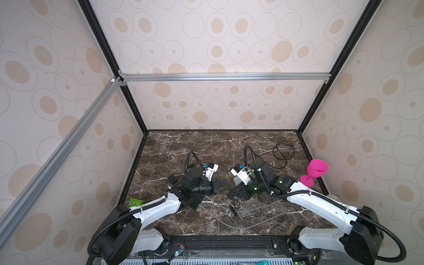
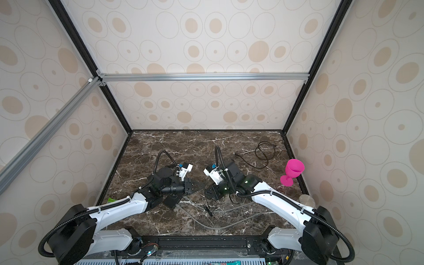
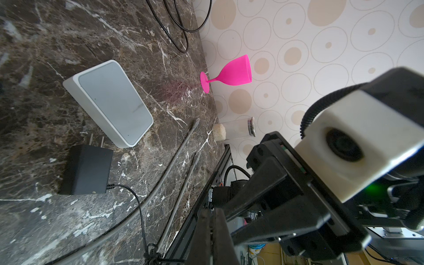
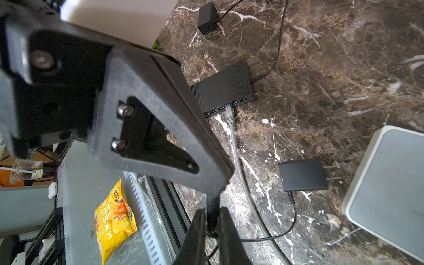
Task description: Insert the plug into the switch port
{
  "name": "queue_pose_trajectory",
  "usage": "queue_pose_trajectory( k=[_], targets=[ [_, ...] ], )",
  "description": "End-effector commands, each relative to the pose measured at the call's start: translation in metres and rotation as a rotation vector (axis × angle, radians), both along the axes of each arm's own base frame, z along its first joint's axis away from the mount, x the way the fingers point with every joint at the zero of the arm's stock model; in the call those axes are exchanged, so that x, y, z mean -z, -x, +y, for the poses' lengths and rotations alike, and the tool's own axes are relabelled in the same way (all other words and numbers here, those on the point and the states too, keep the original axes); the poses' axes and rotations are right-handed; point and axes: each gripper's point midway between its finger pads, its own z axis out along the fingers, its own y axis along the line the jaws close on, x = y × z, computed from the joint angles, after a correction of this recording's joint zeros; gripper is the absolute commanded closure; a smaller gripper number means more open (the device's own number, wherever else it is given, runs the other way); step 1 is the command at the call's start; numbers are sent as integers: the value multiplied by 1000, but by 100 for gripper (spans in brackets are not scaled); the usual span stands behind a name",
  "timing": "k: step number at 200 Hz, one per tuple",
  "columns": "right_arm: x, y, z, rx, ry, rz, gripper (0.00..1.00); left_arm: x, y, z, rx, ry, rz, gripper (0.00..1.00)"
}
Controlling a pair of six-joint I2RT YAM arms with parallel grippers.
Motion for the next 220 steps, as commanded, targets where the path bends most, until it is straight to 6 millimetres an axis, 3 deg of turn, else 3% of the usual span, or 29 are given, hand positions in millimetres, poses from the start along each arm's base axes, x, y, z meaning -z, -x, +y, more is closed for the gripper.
queue_pose_trajectory(
  k=[1, 64, 78, 92, 101, 106, 119, 124, 143, 166, 220],
  targets=[
    [-5, -2, 5, -10, -22, -3, 84, -23, -5, -7, 12, 49, -46, 100],
    [-4, -2, 6, -10, -25, 0, 85, -22, -4, -8, 15, 61, -37, 100],
    [-4, -2, 6, -10, -27, 0, 89, -22, -4, -8, 17, 61, -36, 100],
    [-6, -3, 5, -5, -26, -7, 100, -23, -3, -9, 22, 66, -37, 100],
    [-6, -5, 2, 12, -15, -19, 100, -23, -3, -9, 26, 68, -37, 76],
    [-6, -6, 0, 27, -6, -27, 100, -24, -3, -9, 25, 65, -35, 55],
    [-7, -10, -8, 70, 17, -49, 100, -25, -6, -5, -1, 49, -49, 11],
    [-6, -10, -12, 88, 32, -54, 100, -26, -8, -3, -14, 39, -57, 2],
    [-1, -15, -37, 193, 127, -64, 100, -24, -15, 7, -55, 8, -72, 2],
    [-1, -7, -58, 255, 183, -41, 100, -10, -21, 19, -85, -39, -56, 2],
    [-28, -1, -108, 423, 291, -84, 100, 14, -21, 23, -88, -100, -25, 2]
  ],
)
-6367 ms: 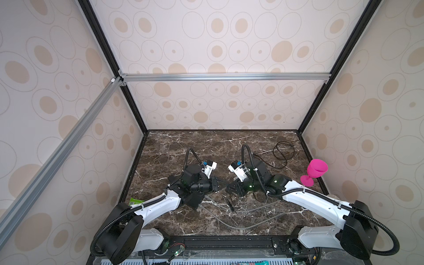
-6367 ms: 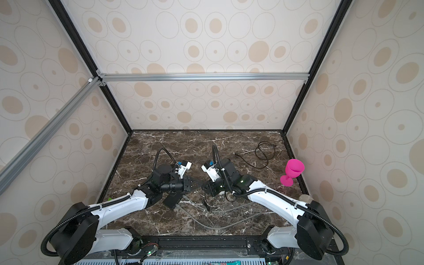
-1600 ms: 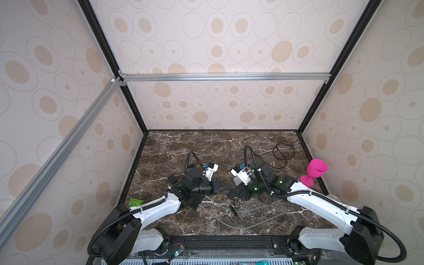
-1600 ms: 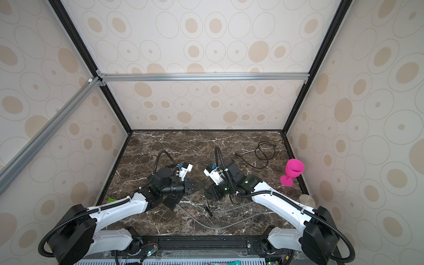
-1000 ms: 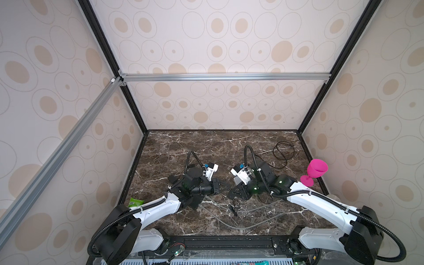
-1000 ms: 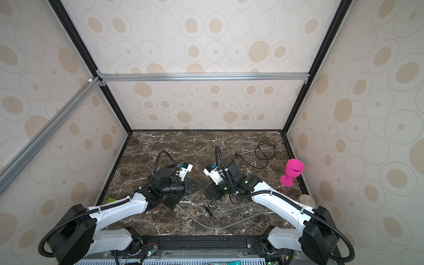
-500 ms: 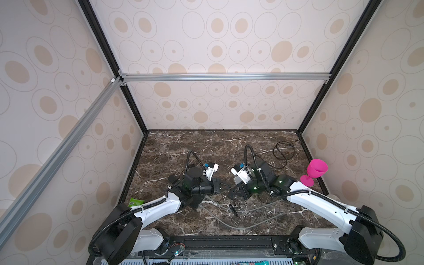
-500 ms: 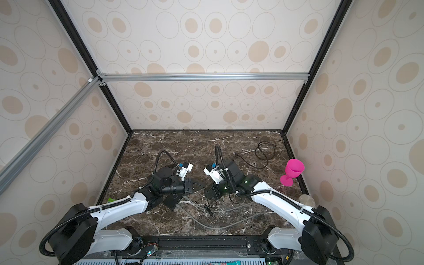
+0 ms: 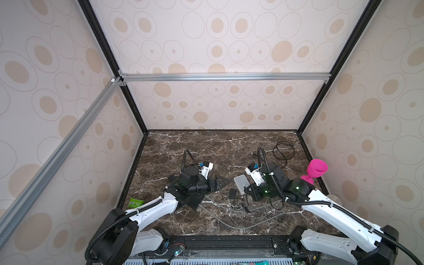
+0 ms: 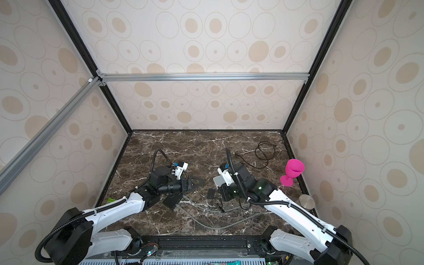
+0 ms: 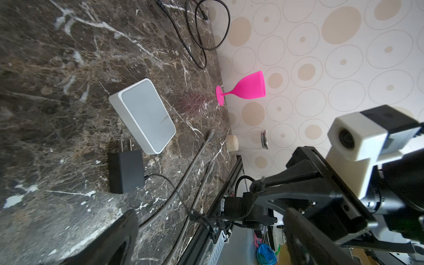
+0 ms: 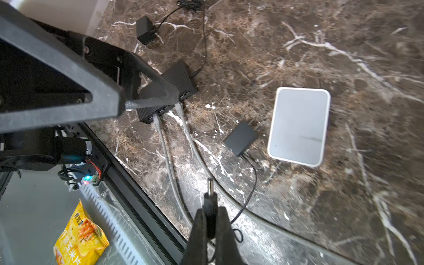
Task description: Insert the plug into the switch port
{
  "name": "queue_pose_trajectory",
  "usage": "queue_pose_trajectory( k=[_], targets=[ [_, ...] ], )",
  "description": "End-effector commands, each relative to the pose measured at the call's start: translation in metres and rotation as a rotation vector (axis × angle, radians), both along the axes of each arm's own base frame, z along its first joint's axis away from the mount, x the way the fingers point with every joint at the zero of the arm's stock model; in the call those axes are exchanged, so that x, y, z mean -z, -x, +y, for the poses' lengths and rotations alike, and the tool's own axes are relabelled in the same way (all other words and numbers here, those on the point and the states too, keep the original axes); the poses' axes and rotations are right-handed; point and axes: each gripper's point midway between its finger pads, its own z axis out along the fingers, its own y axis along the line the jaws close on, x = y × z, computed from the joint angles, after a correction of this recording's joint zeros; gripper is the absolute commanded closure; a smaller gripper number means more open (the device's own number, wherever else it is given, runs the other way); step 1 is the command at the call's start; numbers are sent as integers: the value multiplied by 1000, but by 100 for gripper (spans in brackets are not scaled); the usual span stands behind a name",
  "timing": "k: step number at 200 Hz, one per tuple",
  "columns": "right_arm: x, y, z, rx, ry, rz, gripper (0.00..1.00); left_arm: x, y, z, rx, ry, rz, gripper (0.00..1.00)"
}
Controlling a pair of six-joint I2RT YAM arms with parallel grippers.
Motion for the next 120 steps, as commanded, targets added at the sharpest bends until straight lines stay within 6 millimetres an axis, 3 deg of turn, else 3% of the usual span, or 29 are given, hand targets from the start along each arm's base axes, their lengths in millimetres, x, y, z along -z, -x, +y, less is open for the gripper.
queue_pose_trajectory(
  k=[1, 26, 47, 79, 120],
  targets=[
    [-12, -1, -33, 125, 96, -15, 100, 4, -5, 1, -4, -33, -15, 2],
    [-24, -10, -63, 244, 193, -54, 100, 26, -13, 8, -60, -163, 42, 2],
    [-30, -18, -94, 373, 292, -78, 100, 34, -19, 2, -98, -243, 82, 2],
    [-32, -22, -140, 560, 401, -76, 100, 48, -28, -27, -144, -347, 152, 2],
    [-30, -21, -167, 679, 469, -80, 100, 69, -53, -56, -192, -607, 237, 2]
  ],
)
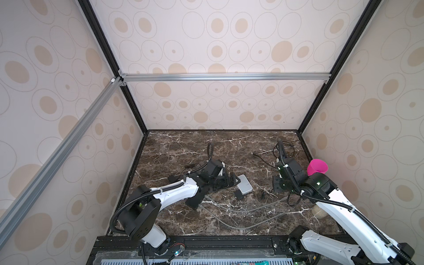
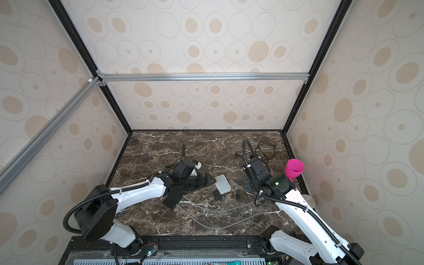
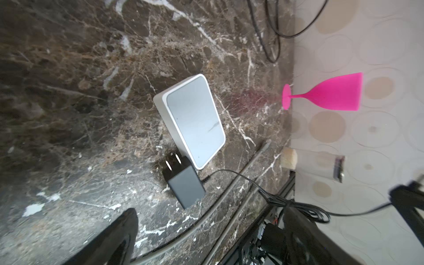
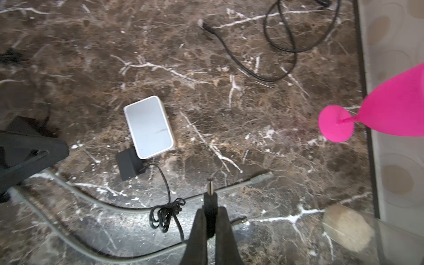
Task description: Insert the plug into the switch port
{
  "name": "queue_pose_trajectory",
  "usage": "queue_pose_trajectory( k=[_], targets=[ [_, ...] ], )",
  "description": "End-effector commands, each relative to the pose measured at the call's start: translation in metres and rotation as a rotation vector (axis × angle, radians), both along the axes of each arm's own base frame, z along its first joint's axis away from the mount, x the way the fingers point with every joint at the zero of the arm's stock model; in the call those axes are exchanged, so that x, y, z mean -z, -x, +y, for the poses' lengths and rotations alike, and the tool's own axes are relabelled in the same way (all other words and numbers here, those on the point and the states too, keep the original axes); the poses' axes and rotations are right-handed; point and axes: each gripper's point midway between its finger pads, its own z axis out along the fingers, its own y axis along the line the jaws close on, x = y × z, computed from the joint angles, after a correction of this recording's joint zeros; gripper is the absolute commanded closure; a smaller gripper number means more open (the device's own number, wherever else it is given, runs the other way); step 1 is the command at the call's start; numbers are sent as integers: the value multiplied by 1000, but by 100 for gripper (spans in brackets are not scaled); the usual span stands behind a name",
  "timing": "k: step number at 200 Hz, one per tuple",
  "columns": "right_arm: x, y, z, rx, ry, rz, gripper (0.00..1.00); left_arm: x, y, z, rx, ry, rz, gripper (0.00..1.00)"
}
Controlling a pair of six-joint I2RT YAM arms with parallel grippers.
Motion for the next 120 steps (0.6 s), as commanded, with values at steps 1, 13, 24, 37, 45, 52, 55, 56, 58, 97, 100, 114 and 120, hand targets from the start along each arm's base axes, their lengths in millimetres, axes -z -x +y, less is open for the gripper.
queue_pose_trajectory(
  k=[1, 13, 24, 37, 45, 52, 55, 56, 58, 97, 100, 114, 120],
  targets=[
    [-2, 7, -30, 126, 95, -3, 100, 15, -11, 4, -77, -212, 58, 2],
    [-2, 9, -39, 165, 119, -10, 100, 22, -15, -3, -76, -270, 91, 2],
    [-2, 10, -45, 193, 135, -20, 100, 31, -16, -12, -67, -299, 129, 2],
    [-4, 12, -54, 234, 161, -38, 100, 42, -16, -22, -65, -307, 169, 2],
    [-6, 13, -60, 260, 179, -50, 100, 48, -14, -28, -65, -305, 193, 2],
    [-9, 13, -64, 281, 195, -63, 100, 52, -12, -32, -73, -308, 213, 2],
    [-9, 12, -66, 288, 199, -65, 100, 55, -11, -33, -76, -313, 221, 2],
    [-9, 13, -66, 288, 201, -66, 100, 56, -11, -33, -79, -315, 225, 2],
    [-10, 12, -67, 291, 202, -69, 100, 56, -10, -34, -80, -314, 229, 2],
    [-11, 5, -59, 270, 173, -82, 100, 77, -4, -34, -146, -393, 336, 1],
    [-11, 4, -58, 267, 169, -83, 100, 78, -5, -33, -151, -403, 340, 2],
    [-6, 3, -52, 242, 150, -72, 100, 78, -11, -34, -177, -430, 329, 2],
    [-5, 3, -51, 235, 144, -68, 100, 77, -13, -35, -186, -436, 329, 2]
  ],
)
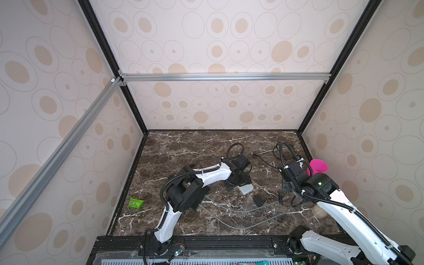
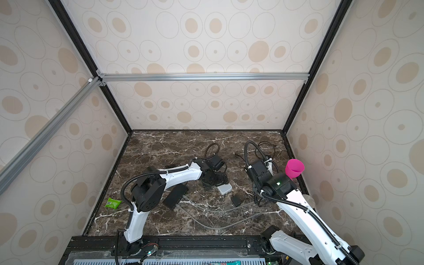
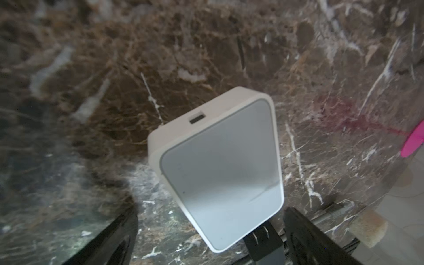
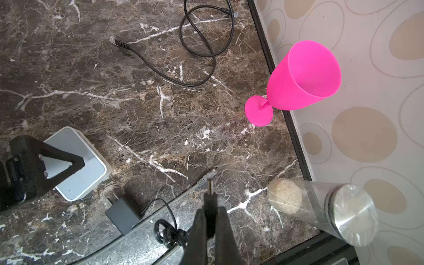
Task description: Insert the plug into the switch port
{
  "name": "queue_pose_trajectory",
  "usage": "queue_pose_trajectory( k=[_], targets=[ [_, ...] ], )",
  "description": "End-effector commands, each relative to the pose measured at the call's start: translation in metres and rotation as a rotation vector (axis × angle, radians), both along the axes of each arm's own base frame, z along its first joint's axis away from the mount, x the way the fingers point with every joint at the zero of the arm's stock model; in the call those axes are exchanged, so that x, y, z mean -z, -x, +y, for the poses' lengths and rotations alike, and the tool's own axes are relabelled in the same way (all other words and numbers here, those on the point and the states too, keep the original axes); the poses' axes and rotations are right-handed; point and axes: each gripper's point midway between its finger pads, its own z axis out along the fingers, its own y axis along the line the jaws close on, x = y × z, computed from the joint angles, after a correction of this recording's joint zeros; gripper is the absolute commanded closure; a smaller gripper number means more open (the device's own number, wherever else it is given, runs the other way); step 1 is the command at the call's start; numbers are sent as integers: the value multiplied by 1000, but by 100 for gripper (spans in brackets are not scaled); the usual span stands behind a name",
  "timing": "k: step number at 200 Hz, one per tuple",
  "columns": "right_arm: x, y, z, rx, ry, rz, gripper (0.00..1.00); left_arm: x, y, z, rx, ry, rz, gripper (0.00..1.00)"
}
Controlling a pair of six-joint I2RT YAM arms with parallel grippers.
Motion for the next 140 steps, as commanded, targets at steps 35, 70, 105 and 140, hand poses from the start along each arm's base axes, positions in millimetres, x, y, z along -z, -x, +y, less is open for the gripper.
queue_pose_trajectory(
  k=[35, 70, 105, 140],
  targets=[
    [11, 3, 4, -22, -26, 11, 100, 7, -7, 2, -97, -130, 43, 2],
    [13, 4, 5, -33, -42, 5, 100, 23, -5, -2, -106, -192, 83, 2],
    [23, 7, 8, -20, -85, 2, 100, 35, -8, -3, -99, -262, 89, 2],
    [25, 11, 5, -7, -94, -8, 100, 44, -8, -3, 0, -309, 42, 9]
  ],
)
